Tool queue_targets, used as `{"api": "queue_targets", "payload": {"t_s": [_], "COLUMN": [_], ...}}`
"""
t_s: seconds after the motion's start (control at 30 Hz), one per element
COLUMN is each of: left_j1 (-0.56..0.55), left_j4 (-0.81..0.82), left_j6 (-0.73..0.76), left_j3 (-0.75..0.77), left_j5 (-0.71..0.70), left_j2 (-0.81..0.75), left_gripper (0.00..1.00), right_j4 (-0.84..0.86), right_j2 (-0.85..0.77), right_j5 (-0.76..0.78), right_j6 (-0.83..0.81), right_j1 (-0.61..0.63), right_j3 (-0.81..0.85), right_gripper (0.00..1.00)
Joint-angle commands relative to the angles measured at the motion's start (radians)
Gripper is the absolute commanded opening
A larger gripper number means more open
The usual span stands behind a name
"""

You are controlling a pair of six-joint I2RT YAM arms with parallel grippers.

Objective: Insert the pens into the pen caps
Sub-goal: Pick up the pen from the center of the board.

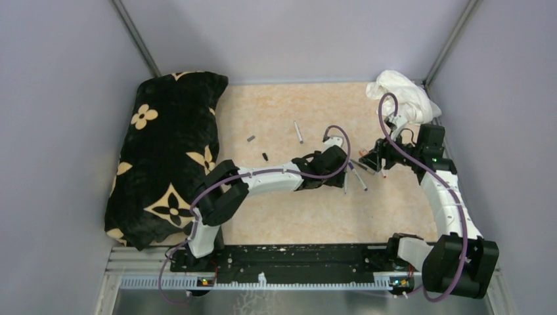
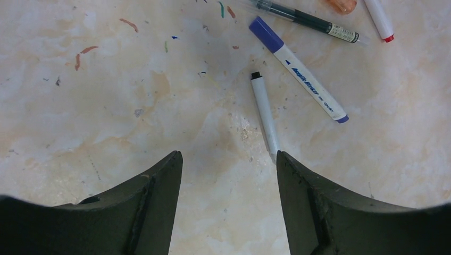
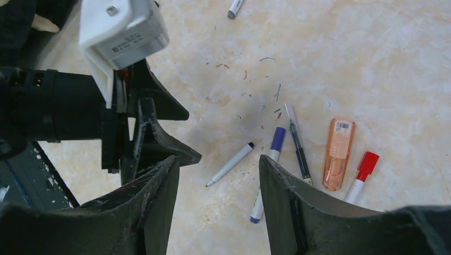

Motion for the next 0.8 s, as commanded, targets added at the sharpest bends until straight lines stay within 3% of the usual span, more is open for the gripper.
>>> {"api": "queue_targets", "payload": {"t_s": [0.0, 0.27, 0.57, 0.77], "left_j1": [-0.019, -0.041, -0.059, -0.067], "left_j4": [-0.084, -0.146, -0.252, -0.345], "left_j6": [-0.026, -0.075, -0.129, -0.164], "left_j3": [0.095, 0.246, 0.371, 0.413], "left_j5": [-0.029, -0.06, -0.122, -0.177], "left_j2": [0.075, 0.193, 0.298, 0.339], "left_gripper": [0.68, 0.5, 0.5, 0.37], "right_j4": [0.043, 0.045, 0.048, 0.051], "right_j2": [-0.017, -0.021, -0.026, -0.025], "right_j5": [-0.017, -0.016, -0.026, -0.032], "right_j6": [0.007, 0.01, 0.015, 0.019], "right_j1": [-0.012, -0.015, -0.028, -0.034], "right_j3": [0.02, 0.02, 0.017, 0.017], "right_gripper": [0.56, 0.56, 0.56, 0.56]}}
